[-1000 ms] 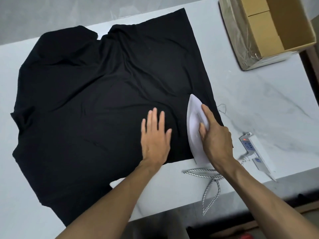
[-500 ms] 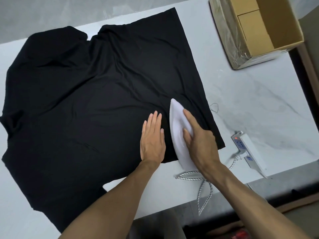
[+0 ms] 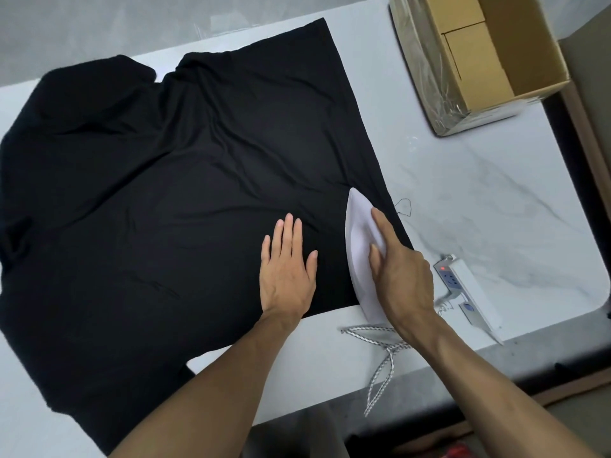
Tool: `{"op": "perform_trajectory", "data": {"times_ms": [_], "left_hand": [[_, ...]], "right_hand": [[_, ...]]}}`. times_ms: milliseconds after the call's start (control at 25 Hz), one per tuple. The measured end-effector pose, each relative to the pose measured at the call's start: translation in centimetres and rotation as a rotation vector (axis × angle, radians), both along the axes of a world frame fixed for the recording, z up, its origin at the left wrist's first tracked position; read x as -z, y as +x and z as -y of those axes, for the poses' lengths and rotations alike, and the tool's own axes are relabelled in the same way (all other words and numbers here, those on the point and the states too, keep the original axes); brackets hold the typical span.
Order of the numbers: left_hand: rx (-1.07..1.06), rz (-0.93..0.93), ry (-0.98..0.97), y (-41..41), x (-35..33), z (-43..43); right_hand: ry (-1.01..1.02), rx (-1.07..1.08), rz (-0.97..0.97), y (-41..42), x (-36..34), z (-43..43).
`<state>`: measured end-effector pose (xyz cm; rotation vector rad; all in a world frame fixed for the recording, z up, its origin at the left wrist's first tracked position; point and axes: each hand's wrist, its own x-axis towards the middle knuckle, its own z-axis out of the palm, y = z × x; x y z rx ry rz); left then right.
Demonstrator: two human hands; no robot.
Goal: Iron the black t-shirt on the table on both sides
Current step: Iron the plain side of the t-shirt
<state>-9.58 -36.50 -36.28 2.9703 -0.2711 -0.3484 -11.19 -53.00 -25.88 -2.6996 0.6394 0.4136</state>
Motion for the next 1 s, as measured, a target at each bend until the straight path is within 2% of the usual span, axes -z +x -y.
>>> {"op": "perform_trajectory", "data": {"times_ms": [160,240,280,360,440,480,520,600,680,760,840,920,1000], "left_hand": [[0.008,-0.002,-0.004,0.0,-0.1,0.0],[0.002,-0.015,-0.041,0.1,-0.3,-0.1],[-0.019,-0.028,-0.12,0.2,-0.6,-0.1],[-0.112,-0.083,-0.449,0.5,-2.1,-0.6],[-0.342,-0.112,-0.806,0.6,-4.2,-3.6],[-0.459,-0.05,-0.863,0.4,-5.0,-6.6],[-0.565,0.047,-0.829,0.0,-5.5,-10.3],[-0.713,0.19,-0.623,-1.2,-5.6,-18.7],[-0.759,0.204,-0.402,-3.0,-5.2,-27.6],[-0.696,0.117,-0.214,-4.4,-4.4,-34.2],[-0.534,0.0,-0.066,-5.3,-3.3,-38.1],[-0.399,-0.064,-0.016,-5.7,-2.3,-40.0],[-0.353,-0.042,-0.049,-6.3,-1.4,-41.2]], "right_hand": [[-0.005,0.02,0.007,0.0,0.0,0.3],[0.055,0.062,0.016,0.1,-0.2,0.3],[0.11,0.085,0.028,0.2,-0.5,0.1],[0.195,0.076,0.048,0.2,-1.6,-1.1],[0.239,-0.008,0.044,0.3,-3.0,-3.5],[0.266,-0.064,0.033,0.6,-3.7,-5.2],[0.291,-0.146,0.011,0.8,-4.1,-7.2],[0.288,-0.405,-0.067,1.2,-4.2,-11.5],[0.246,-0.731,-0.126,1.1,-3.8,-17.2],[0.217,-0.961,-0.133,0.4,-3.2,-23.0],[0.191,-1.101,-0.119,-0.4,-2.5,-28.2],[0.181,-1.164,-0.121,-1.0,-1.8,-31.6],[0.131,-1.205,-0.118,-1.3,-1.1,-33.8]]}}
